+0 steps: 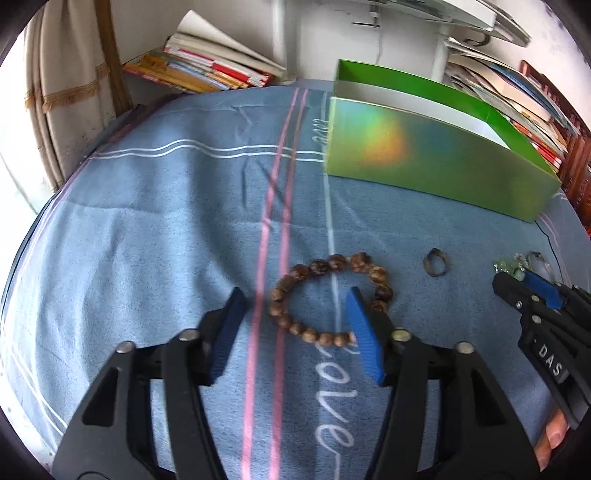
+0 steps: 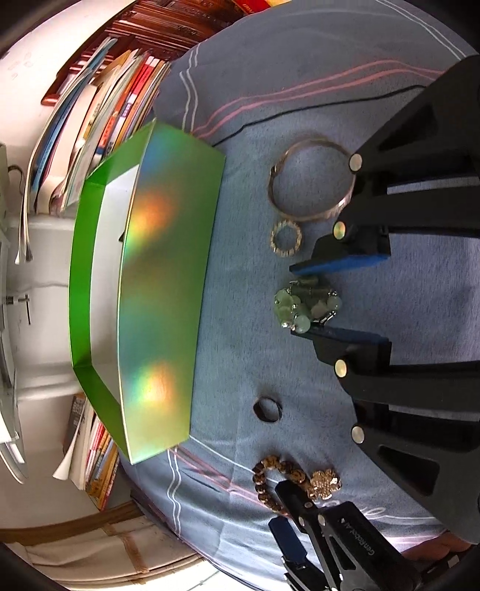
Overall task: Organize jewelry
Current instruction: 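Reach the left tool to the brown bead bracelet while the right tool reaches the jade charm, then grasp the brown bead bracelet with the left tool while the right tool grasps the jade charm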
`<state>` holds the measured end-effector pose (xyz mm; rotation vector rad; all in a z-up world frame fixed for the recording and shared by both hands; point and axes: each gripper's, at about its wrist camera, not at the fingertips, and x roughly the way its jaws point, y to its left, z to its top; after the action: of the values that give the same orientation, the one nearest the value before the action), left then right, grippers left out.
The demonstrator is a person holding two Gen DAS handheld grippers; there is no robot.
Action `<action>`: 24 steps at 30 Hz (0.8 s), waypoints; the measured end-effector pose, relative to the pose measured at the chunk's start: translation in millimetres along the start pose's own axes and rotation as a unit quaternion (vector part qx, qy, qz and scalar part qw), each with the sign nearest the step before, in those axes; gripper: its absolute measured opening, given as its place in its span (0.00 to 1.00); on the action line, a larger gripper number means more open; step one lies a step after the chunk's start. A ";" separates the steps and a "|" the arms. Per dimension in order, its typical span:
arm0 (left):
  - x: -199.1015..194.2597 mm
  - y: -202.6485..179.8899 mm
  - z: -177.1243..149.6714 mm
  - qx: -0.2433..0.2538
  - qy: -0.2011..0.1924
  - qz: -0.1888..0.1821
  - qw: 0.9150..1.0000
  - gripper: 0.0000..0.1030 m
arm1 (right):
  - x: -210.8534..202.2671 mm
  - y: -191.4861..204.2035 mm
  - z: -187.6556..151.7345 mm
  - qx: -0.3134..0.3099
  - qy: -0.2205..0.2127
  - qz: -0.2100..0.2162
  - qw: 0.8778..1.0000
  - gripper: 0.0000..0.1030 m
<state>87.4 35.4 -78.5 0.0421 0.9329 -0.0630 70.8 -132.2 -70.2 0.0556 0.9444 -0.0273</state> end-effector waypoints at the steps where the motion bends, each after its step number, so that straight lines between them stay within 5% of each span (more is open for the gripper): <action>1: -1.4 -4.6 -0.7 0.008 0.001 -0.011 1.000 0.44 | -0.3 -1.9 -0.4 0.002 -0.001 -0.001 1.000 0.27; 6: -6.1 -25.4 -5.5 0.040 0.003 -0.047 0.998 0.45 | -1.3 -5.3 -2.2 0.003 -0.005 -0.005 1.000 0.27; 11: -3.7 -29.0 -3.3 0.044 0.001 -0.036 0.998 0.50 | -1.6 -5.6 -3.0 0.004 -0.008 -0.005 1.000 0.27; 15: 0.6 -26.5 -1.4 0.040 -0.002 -0.020 0.999 0.66 | -0.3 -5.5 -1.1 0.005 -0.008 -0.006 1.000 0.28; 24: 2.6 -24.8 0.5 0.034 -0.004 -0.019 0.999 0.70 | 0.8 -5.5 0.2 0.004 -0.008 -0.004 1.000 0.29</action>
<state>87.6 10.6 -80.5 0.0876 0.9232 -0.1293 71.1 -137.6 -70.9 0.0594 0.9287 -0.0399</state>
